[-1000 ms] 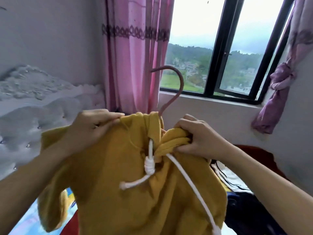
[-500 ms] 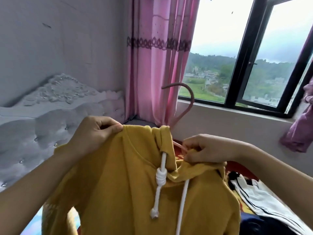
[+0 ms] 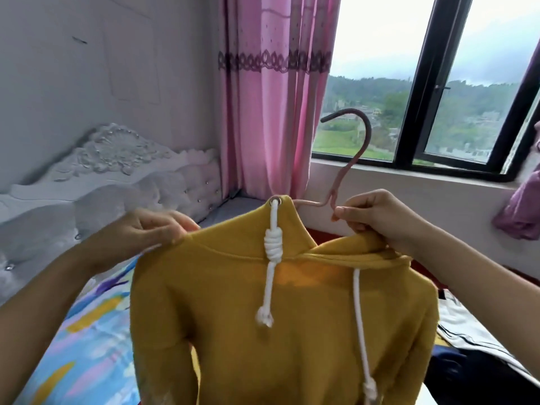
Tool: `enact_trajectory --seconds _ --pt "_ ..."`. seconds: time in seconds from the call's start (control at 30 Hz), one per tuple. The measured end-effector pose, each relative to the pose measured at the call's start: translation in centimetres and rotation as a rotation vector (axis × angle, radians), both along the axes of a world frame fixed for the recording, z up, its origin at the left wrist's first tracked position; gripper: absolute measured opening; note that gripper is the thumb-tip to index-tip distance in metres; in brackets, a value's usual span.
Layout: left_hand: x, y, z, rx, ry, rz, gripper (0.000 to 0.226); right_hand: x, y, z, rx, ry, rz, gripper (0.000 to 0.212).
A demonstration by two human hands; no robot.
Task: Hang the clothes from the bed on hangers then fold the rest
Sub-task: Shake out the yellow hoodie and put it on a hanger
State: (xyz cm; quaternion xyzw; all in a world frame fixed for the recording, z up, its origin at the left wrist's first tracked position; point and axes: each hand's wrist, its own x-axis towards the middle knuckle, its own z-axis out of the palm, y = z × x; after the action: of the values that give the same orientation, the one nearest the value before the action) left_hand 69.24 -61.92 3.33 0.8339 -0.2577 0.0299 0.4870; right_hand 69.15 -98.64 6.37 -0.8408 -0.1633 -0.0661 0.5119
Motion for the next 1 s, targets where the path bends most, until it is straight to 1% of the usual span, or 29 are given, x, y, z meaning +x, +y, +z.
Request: enact_trajectory --seconds 0.03,0.07,0.1,0.17,0.2,0.23,0.3,0.33,0.37,0.43,0.5,0.53,0.57,0.6,0.63,0.67,0.7,0.73,0.77,0.8,0.83,0.87,0.9,0.93,0.97,1.0 --pt "0.3 0.3 -0.3 0.09 0.081 -0.06 0.045 -0.1 0.3 -0.2 0.053 -0.032 -0.012 0.029" --pt "0.4 0.1 -0.5 0.132 0.096 -0.063 0.047 -0.2 0.7 -0.3 0.094 -0.061 -0.017 0.016" --pt "0.6 -0.4 -0.7 0.128 0.072 -0.059 0.044 -0.4 1.0 -0.4 0.116 -0.093 -0.018 0.011" --pt "1.1 -1.9 -0.9 0.005 0.019 -0.055 0.029 -0.6 1.3 -0.3 0.093 -0.153 -0.006 0.016" --pt "1.3 -2.8 -0.8 -0.052 0.036 -0.105 0.034 -0.8 1.4 -0.1 0.062 -0.173 0.0 0.017" --pt "1.5 -3.8 -0.7 -0.086 0.059 -0.185 0.05 -1.0 1.5 0.1 0.033 -0.182 0.011 0.017" --pt "1.9 -5.8 -0.4 -0.072 0.127 -0.37 0.085 -1.3 1.4 0.5 0.008 -0.187 0.043 0.02" --pt "1.8 -7.0 0.0 -0.044 0.173 -0.457 0.094 -1.5 1.2 0.6 0.014 -0.189 0.061 0.022" --pt "1.8 -8.0 0.4 -0.027 0.219 -0.531 0.098 -1.7 1.0 0.8 0.025 -0.183 0.076 0.021" --pt "2.0 -9.8 1.0 0.0 0.309 -0.612 0.101 -1.9 0.4 0.8 0.047 -0.136 0.107 0.012" --pt "1.7 -11.2 1.3 0.035 0.356 -0.686 0.099 -2.1 -0.4 0.5 0.052 -0.095 0.114 0.018" --pt "1.5 -11.8 1.4 0.046 0.354 -0.724 0.095 -2.1 -0.8 0.4 0.049 -0.075 0.11 0.021" --pt "1.2 -12.1 1.6 0.051 0.337 -0.745 0.085 -2.2 -1.1 0.2 0.044 -0.06 0.098 0.021" --pt "0.9 -12.4 1.8 0.054 0.296 -0.723 0.069 -2.4 -1.5 0.0 0.033 -0.046 0.084 0.019" --pt "0.6 -12.3 2.0 0.074 0.195 -0.631 0.046 -2.5 -2.0 -0.2 0.021 -0.028 0.066 0.017" --pt "0.3 -11.8 2.3 0.125 0.023 -0.479 0.035 -2.6 -2.6 -0.4 0.014 -0.008 0.037 0.016" --pt "-0.2 -11.0 2.4 0.194 -0.221 -0.299 0.038 -2.7 -3.3 -0.6 0.012 0.011 0.007 0.016" --pt "-0.9 -10.1 2.6 0.28 -0.532 -0.136 0.034 -2.8 -4.1 -0.7 0.012 0.027 -0.024 0.017" --pt "-1.9 -9.2 2.6 0.352 -0.84 -0.018 0.03 -2.8 -4.7 -0.7 0.015 0.039 -0.045 0.019" --pt "-2.8 -8.4 2.2 0.389 -1.078 0.036 0.034 -2.9 -5.1 -0.5 0.014 0.042 -0.062 0.021" --pt "-3.5 -7.8 1.5 0.4 -1.195 0.038 0.041 -3.0 -5.2 -0.3 0.009 0.036 -0.074 0.023" --pt "-4.0 -7.2 0.7 0.399 -1.227 0.024 0.052 -3.2 -5.0 -0.1 0.005 0.022 -0.083 0.023" --pt "-4.0 -6.8 0.0 0.411 -1.204 0.039 0.06 -3.2 -4.6 0.2 0.002 0.0 -0.087 0.023" --pt "-3.8 -6.5 -0.6 0.391 -1.118 0.062 0.067 -3.2 -3.9 0.4 -0.005 -0.028 -0.088 0.022" --pt "-3.6 -6.1 -0.9 0.353 -0.932 0.08 0.072 -3.1 -3.1 0.6 -0.029 -0.061 -0.087 0.021" --pt "-3.4 -5.9 -1.0 0.249 -0.686 0.076 0.071 -3.0 -2.2 0.6 -0.063 -0.095 -0.085 0.02"
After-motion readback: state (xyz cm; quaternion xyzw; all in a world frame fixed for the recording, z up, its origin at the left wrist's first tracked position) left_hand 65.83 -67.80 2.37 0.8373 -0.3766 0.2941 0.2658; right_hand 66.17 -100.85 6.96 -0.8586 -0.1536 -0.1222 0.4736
